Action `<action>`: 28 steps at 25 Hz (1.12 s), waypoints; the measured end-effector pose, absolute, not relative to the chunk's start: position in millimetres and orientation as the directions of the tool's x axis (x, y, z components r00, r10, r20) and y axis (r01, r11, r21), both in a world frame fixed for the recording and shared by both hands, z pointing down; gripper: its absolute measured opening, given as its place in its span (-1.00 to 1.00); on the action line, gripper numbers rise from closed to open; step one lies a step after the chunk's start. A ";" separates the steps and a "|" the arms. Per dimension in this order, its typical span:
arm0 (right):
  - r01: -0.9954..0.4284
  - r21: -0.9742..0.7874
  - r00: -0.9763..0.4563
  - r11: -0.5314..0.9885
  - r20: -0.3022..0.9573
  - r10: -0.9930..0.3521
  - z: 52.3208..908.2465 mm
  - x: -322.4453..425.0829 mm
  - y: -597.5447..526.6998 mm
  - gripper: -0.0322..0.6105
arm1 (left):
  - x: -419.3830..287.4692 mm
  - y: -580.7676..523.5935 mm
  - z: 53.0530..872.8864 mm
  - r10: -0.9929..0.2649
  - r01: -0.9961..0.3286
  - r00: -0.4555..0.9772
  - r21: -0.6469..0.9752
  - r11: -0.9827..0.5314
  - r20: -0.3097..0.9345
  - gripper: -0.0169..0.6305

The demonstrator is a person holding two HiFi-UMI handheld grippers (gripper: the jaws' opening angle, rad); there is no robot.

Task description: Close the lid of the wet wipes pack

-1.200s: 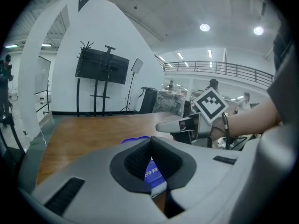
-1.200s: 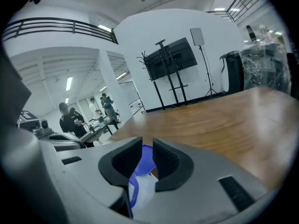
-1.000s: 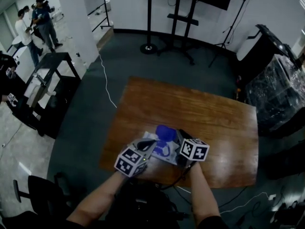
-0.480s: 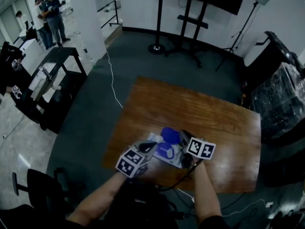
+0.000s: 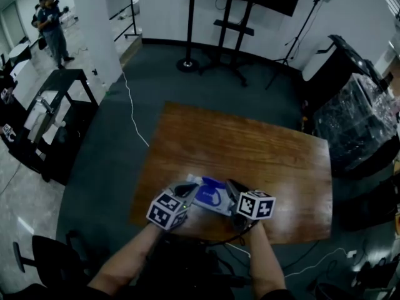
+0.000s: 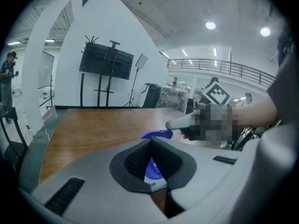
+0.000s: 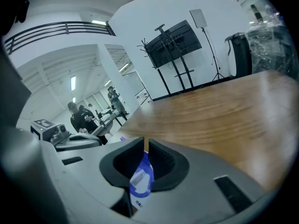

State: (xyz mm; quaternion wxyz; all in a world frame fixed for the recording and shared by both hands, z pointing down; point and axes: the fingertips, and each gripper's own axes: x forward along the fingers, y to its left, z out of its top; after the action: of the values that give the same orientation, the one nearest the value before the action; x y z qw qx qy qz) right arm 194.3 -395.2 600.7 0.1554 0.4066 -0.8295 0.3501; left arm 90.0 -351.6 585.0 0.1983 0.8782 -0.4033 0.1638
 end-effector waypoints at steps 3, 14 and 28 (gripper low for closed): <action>-0.782 -0.443 -0.624 0.439 0.554 -0.552 605.0 190.4 -378.3 -0.77 | 91.9 -355.2 586.9 -0.637 -0.768 0.626 0.216 -0.602 0.449 -0.95; -0.807 -0.356 -0.572 0.471 0.669 -0.474 647.3 171.6 -329.1 -0.81 | 105.3 -349.4 617.8 -0.553 -0.729 0.647 0.213 -0.650 0.525 -0.95; -0.839 -0.220 -0.479 0.498 0.734 -0.482 664.8 168.4 -316.9 -0.86 | 115.5 -335.7 661.0 -0.454 -0.700 0.610 0.173 -0.693 0.650 -0.95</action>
State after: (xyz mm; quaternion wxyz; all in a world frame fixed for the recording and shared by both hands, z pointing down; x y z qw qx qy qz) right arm 168.4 -316.9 664.8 0.3070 0.4079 -0.8093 0.2906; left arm 115.5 -335.7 661.0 0.2099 0.8723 -0.3306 0.2929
